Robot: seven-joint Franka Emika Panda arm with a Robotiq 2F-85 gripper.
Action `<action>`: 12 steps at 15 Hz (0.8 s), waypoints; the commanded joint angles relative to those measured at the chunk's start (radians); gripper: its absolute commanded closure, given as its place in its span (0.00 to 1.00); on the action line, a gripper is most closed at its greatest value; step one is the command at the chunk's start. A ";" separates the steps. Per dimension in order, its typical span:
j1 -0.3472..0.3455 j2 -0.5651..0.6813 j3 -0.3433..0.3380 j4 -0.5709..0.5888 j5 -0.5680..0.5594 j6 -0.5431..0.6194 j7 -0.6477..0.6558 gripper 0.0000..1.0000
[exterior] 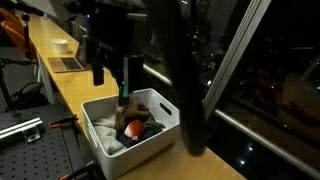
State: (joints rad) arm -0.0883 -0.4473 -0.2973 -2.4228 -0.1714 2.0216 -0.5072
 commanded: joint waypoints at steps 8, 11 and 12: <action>0.093 0.114 0.093 0.057 0.047 0.229 -0.016 0.00; 0.136 0.225 0.135 0.083 0.064 0.360 -0.014 0.00; 0.147 0.270 0.149 0.097 0.079 0.396 -0.015 0.00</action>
State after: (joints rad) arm 0.0322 -0.3114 -0.1801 -2.3873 -0.1299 2.3271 -0.5077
